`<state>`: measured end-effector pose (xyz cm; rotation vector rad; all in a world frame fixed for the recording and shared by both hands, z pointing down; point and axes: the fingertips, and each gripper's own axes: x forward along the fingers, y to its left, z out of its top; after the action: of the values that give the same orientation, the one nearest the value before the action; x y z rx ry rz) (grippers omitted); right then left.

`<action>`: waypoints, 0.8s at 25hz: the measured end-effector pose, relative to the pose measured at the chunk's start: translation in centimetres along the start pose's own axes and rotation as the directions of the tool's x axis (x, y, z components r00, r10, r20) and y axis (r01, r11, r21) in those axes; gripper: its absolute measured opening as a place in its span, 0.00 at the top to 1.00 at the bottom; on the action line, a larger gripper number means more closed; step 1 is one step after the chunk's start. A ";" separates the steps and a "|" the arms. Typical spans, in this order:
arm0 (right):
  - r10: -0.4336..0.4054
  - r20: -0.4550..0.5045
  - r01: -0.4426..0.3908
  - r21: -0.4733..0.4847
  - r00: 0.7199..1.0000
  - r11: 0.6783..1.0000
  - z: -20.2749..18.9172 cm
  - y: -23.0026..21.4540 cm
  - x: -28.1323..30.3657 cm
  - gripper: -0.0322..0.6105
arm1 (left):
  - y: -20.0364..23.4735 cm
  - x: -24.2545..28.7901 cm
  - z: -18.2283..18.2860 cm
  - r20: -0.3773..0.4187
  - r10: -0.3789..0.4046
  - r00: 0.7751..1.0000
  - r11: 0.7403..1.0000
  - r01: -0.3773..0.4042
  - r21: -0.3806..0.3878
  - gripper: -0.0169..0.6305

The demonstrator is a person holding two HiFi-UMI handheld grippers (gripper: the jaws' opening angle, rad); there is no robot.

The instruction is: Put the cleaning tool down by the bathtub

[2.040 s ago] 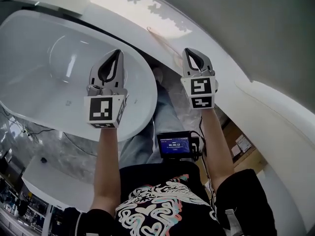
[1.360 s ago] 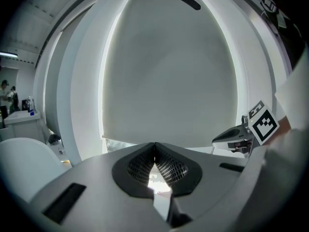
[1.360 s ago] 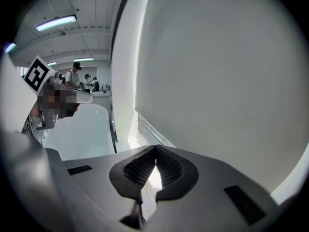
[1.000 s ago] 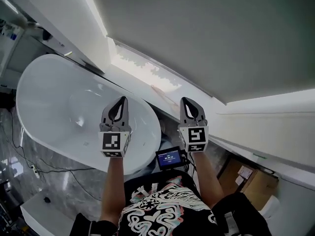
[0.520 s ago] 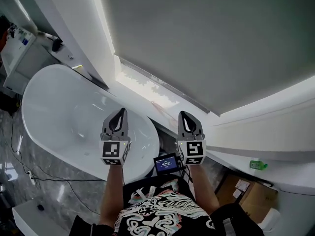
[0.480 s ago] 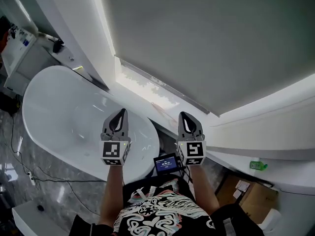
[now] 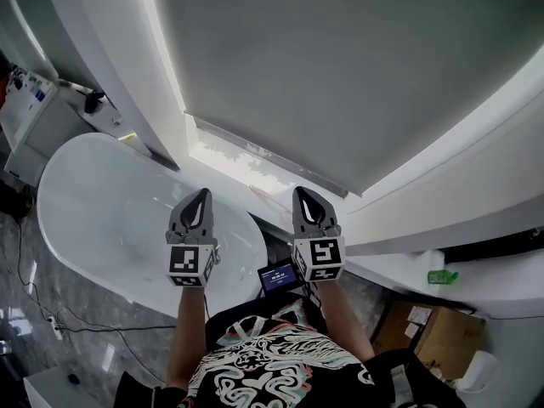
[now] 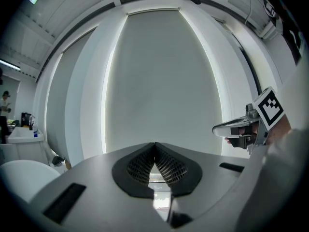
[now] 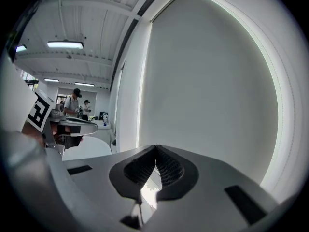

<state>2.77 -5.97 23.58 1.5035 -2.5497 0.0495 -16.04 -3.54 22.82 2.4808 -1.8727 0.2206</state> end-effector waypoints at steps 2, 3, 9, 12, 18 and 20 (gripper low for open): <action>0.000 0.011 0.000 0.003 1.000 1.000 0.3 0.0 -0.3 0.91 | -0.2 0.0 0.4 0.010 -0.001 1.000 1.000 0.001 0.007 0.95; 0.002 0.014 -0.002 0.000 1.000 1.000 0.4 0.2 -0.5 0.91 | -0.3 -0.2 0.6 0.015 -0.001 1.000 1.000 0.001 0.010 0.95; 0.011 0.033 -0.010 -0.012 0.999 1.000 1.4 0.9 -1.4 0.91 | 0.1 -1.6 2.0 0.051 0.020 0.998 1.000 -0.021 0.023 0.95; 0.014 0.040 -0.013 -0.023 0.999 1.000 1.9 1.3 -1.7 0.91 | 0.9 -2.2 2.3 0.060 0.040 0.997 0.999 -0.041 0.018 0.95; 0.019 0.048 -0.017 -0.028 0.999 0.999 2.1 1.8 -2.1 0.91 | 1.0 -3.0 2.4 0.068 0.047 0.997 0.999 -0.048 0.021 0.95; 0.020 0.050 -0.019 -0.029 0.999 0.999 2.2 1.9 -2.0 0.91 | 1.2 -3.1 2.4 0.069 0.051 0.996 0.998 -0.053 0.021 0.95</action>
<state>1.69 -3.58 21.18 1.4882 -2.5929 -0.0222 -17.78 -1.12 19.93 2.4875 -1.9736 0.1616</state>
